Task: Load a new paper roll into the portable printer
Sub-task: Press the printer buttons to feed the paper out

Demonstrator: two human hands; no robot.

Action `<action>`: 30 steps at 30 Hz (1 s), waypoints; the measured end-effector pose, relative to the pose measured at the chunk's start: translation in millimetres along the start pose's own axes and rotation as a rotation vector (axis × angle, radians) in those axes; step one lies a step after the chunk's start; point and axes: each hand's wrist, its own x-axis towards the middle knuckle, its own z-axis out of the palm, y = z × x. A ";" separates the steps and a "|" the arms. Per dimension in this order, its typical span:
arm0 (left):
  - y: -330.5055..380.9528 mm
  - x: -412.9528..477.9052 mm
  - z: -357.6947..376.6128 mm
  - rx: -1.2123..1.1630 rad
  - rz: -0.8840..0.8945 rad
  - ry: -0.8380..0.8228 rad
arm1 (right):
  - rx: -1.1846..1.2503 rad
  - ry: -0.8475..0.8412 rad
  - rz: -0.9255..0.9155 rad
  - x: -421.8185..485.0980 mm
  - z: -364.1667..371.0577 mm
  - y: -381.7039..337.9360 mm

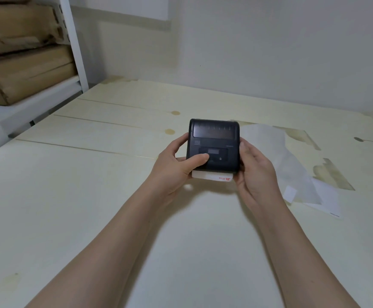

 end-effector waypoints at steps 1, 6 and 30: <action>1.8 -1.8 0.8 -0.001 -0.001 0.011 | -0.008 -0.016 0.004 -1.2 0.5 0.3; 7.0 -6.0 0.8 -0.024 -0.013 0.052 | -0.076 -0.127 -0.010 -5.9 2.6 -0.8; 6.3 -4.1 1.6 -0.016 -0.023 0.093 | -0.111 -0.209 -0.050 -4.5 -0.6 1.3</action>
